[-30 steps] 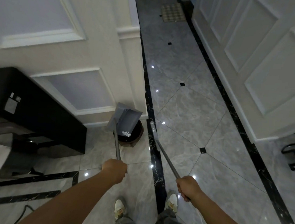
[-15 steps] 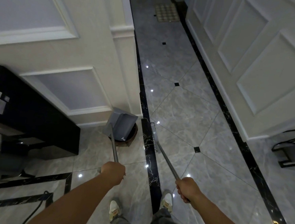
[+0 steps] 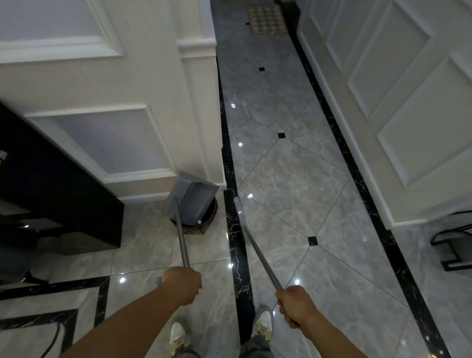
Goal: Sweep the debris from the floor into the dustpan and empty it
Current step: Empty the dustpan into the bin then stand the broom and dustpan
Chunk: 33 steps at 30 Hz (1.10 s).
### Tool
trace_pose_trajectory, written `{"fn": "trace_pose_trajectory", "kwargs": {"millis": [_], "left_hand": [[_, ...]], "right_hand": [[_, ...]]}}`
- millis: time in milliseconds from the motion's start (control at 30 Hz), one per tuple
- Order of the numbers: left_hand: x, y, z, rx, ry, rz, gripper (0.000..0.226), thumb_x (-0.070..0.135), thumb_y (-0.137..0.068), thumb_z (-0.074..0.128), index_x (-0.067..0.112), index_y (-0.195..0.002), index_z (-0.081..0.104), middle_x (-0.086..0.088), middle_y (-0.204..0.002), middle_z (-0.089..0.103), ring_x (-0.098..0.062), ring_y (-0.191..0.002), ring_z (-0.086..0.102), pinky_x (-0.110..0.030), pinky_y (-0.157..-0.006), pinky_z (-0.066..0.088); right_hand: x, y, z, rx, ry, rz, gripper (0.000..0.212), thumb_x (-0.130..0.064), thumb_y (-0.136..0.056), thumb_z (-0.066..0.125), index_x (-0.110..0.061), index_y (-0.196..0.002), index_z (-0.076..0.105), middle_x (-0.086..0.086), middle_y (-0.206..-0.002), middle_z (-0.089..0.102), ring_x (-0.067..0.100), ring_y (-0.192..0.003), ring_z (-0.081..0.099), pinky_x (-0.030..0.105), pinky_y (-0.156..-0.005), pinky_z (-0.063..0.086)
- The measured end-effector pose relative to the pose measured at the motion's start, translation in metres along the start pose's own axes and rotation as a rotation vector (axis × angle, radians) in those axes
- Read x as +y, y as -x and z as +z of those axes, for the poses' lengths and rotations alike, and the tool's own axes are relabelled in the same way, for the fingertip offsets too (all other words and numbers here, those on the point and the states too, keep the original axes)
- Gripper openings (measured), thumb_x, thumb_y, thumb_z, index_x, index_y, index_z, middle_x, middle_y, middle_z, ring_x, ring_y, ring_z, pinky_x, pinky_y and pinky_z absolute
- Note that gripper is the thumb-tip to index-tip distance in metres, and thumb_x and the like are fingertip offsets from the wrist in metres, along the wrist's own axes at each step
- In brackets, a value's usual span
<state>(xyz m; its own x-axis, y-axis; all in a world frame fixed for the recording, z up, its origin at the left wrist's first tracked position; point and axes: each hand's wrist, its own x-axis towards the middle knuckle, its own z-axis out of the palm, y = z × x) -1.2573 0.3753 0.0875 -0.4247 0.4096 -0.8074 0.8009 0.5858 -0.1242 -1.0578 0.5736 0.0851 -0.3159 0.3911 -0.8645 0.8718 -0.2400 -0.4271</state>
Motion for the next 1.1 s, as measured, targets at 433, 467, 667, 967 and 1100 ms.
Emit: {"fn": "trace_pose_trajectory", "kwargs": {"millis": [433, 467, 667, 967, 1100], "left_hand": [[-0.013, 0.014, -0.016, 0.132, 0.049, -0.074, 0.036, 0.028, -0.101, 0.053, 0.022, -0.135, 0.062, -0.005, -0.134, 0.065, -0.024, -0.116, 0.065, -0.037, -0.095, 0.053], [-0.015, 0.017, -0.02, 0.159, 0.063, -0.066, 0.036, 0.03, -0.102, 0.051, 0.022, -0.135, 0.061, -0.006, -0.134, 0.065, -0.025, -0.116, 0.065, -0.037, -0.095, 0.052], [-0.042, 0.055, -0.049, 0.304, 0.175, -0.044, 0.035, 0.041, -0.102, 0.042, 0.02, -0.119, 0.065, -0.006, -0.121, 0.068, -0.026, -0.108, 0.065, -0.038, -0.092, 0.052], [-0.107, 0.11, -0.092, 0.54, 0.578, -0.059, 0.032, 0.049, -0.094, 0.056, 0.019, -0.089, 0.067, -0.006, -0.101, 0.072, -0.027, -0.097, 0.067, -0.039, -0.083, 0.055], [-0.131, 0.128, -0.102, 0.623, 0.725, -0.1, 0.023, 0.043, -0.093, 0.063, 0.024, -0.079, 0.067, -0.004, -0.093, 0.07, -0.025, -0.09, 0.066, -0.035, -0.076, 0.05]], "right_hand": [[-0.004, -0.002, 0.002, -0.017, 0.047, 0.008, 0.017, -0.012, -0.096, 0.053, -0.008, -0.08, 0.052, 0.009, -0.057, 0.048, 0.012, -0.033, 0.038, 0.019, -0.039, 0.029], [-0.006, -0.001, 0.001, -0.018, 0.051, 0.005, 0.019, -0.012, -0.096, 0.053, -0.008, -0.078, 0.052, 0.008, -0.056, 0.048, 0.012, -0.034, 0.038, 0.019, -0.039, 0.029], [-0.02, 0.006, -0.002, -0.007, 0.053, -0.014, 0.026, -0.011, -0.096, 0.053, -0.006, -0.07, 0.055, 0.006, -0.051, 0.051, 0.012, -0.034, 0.041, 0.018, -0.037, 0.031], [-0.054, 0.024, -0.004, -0.009, 0.029, -0.057, 0.032, -0.009, -0.097, 0.05, -0.002, -0.066, 0.059, 0.01, -0.053, 0.061, 0.012, -0.035, 0.043, 0.017, -0.036, 0.029], [-0.078, 0.04, -0.008, 0.016, 0.015, -0.115, 0.01, -0.004, -0.097, 0.046, -0.004, -0.095, 0.055, 0.017, -0.082, 0.063, 0.015, -0.047, 0.046, 0.019, -0.037, 0.033]]}}
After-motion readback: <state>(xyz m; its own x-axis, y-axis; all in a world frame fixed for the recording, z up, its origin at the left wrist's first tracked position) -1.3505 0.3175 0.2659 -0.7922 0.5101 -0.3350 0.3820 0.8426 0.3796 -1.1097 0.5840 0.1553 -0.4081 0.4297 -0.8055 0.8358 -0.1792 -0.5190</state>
